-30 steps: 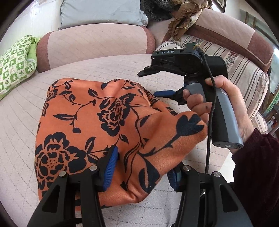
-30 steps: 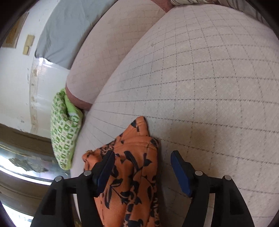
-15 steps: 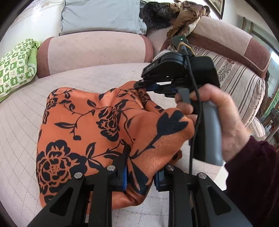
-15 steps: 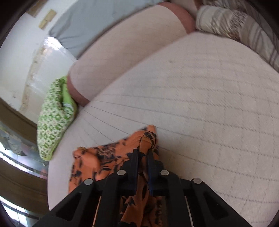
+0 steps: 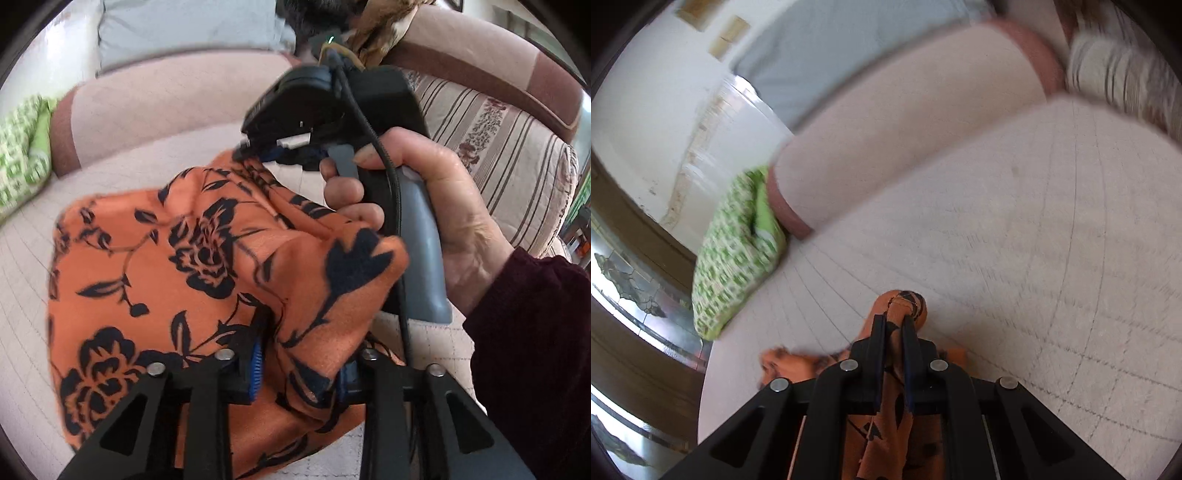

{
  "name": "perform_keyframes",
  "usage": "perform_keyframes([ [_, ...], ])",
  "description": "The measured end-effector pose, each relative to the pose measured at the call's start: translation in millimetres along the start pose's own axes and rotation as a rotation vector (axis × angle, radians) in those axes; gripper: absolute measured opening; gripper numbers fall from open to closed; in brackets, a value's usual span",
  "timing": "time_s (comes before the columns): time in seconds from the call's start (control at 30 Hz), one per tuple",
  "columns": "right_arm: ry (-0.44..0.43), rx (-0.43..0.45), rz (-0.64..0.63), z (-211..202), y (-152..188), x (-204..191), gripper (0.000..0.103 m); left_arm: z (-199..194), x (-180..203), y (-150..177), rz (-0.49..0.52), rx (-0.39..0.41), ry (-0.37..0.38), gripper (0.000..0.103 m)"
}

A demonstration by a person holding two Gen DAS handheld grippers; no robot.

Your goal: Fold small clothes

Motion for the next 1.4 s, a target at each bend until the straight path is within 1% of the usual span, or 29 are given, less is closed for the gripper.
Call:
perform_keyframes([
  [0.03, 0.031, -0.050, 0.028, 10, 6, 13, 0.012, -2, 1, 2, -0.003, 0.003, 0.012, 0.039],
  [0.07, 0.068, -0.092, 0.066, 18, 12, 27, 0.012, -6, 2, 5, -0.002, -0.005, 0.028, 0.048],
  [0.1, 0.070, -0.138, 0.110, 22, 17, 39, 0.012, -12, 3, 9, -0.004, -0.020, 0.042, 0.054],
  [0.13, 0.053, -0.148, 0.128, 20, 18, 42, 0.012, -20, 2, 13, -0.009, -0.025, 0.059, 0.055],
  [0.17, 0.053, -0.136, 0.132, 12, 16, 42, 0.012, -29, -2, 18, -0.012, -0.013, 0.089, 0.055],
  [0.23, 0.061, -0.068, 0.095, -17, 9, 34, 0.012, -45, -14, 23, -0.008, 0.020, 0.104, 0.062],
  [0.27, 0.041, -0.030, 0.077, -34, 8, 26, 0.012, -56, -21, 24, -0.011, 0.048, 0.095, 0.067],
  [0.33, -0.012, 0.024, 0.061, -62, 9, 9, 0.012, -74, -40, 24, -0.033, 0.109, 0.047, 0.069],
  [0.37, -0.038, 0.035, 0.045, -73, 14, -2, 0.012, -80, -52, 24, -0.055, 0.131, 0.018, 0.069],
  [0.43, -0.097, 0.037, -0.022, -91, 34, -29, 0.012, -83, -77, 25, -0.120, 0.153, -0.030, 0.069],
  [0.47, -0.107, 0.035, -0.047, -95, 43, -40, 0.012, -83, -92, 27, -0.163, 0.167, -0.051, 0.069],
  [0.53, -0.099, 0.015, -0.079, -94, 62, -60, 0.012, -81, -111, 33, -0.190, 0.182, -0.088, 0.069],
  [0.6, -0.083, 0.003, -0.105, -93, 78, -70, 0.012, -67, -122, 43, -0.167, 0.133, -0.167, 0.069],
  [0.67, -0.070, 0.006, -0.116, -93, 93, -73, 0.012, -55, -126, 53, -0.116, 0.062, -0.202, 0.071],
  [0.7, -0.055, -0.012, -0.123, -91, 103, -71, 0.012, -54, -127, 55, -0.094, 0.066, -0.203, 0.071],
  [0.77, 0.054, -0.058, -0.114, -83, 124, -55, 0.012, -57, -130, 55, -0.061, 0.062, -0.195, 0.071],
  [0.8, 0.095, -0.079, -0.094, -81, 133, -45, 0.012, -60, -131, 61, -0.060, 0.051, -0.183, 0.072],
  [0.83, 0.115, -0.113, -0.053, -78, 145, -33, 0.012, -57, -135, 63, -0.071, 0.040, -0.163, 0.072],
  [0.87, 0.116, -0.146, -0.009, -75, 155, -23, 0.011, -51, -138, 69, -0.099, 0.016, -0.128, 0.072],
  [0.9, 0.107, -0.169, 0.031, -73, 164, -15, 0.011, -50, -138, 73, -0.116, 0.003, -0.110, 0.072],
  [0.97, 0.108, -0.178, 0.026, -74, 174, -12, 0.010, -52, -141, 74, -0.141, -0.004, -0.068, 0.072],
  [1.03, 0.132, -0.178, 0.000, -75, 174, -14, 0.010, -53, -143, 75, -0.164, -0.005, -0.034, 0.072],
  [1.07, 0.136, -0.182, 0.010, -75, 171, -14, 0.010, -54, -145, 77, -0.182, -0.007, -0.017, 0.071],
  [1.13, 0.110, -0.168, 0.049, -78, 161, -18, 0.010, -58, -146, 77, -0.200, 0.001, 0.010, 0.070],
  [1.2, 0.063, -0.108, 0.057, -86, 145, -27, 0.009, -65, -145, 73, -0.172, 0.019, 0.006, 0.070],
  [1.23, 0.044, -0.092, 0.050, -87, 137, -33, 0.011, -68, -144, 71, -0.153, 0.028, 0.001, 0.070],
  [1.27, 0.031, -0.099, 0.043, -82, 131, -41, 0.011, -74, -143, 68, -0.130, 0.045, -0.008, 0.070],
  [1.33, 0.034, -0.112, 0.024, -68, 121, -56, 0.011, -77, -145, 62, -0.115, 0.065, -0.014, 0.070],
  [1.4, 0.066, -0.098, 0.005, -52, 107, -66, 0.011, -78, -152, 60, -0.136, 0.067, -0.007, 0.070],
])
Point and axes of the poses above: each gripper's, at about its wrist camera, not at the fingertips, and z roughly the way its jaws point, x to its right, y to its underside, the point moved 8 cm from there along z, roughly the way its jaws point, and after that the axes turned 1 degree about z, right-handed, at the moved point
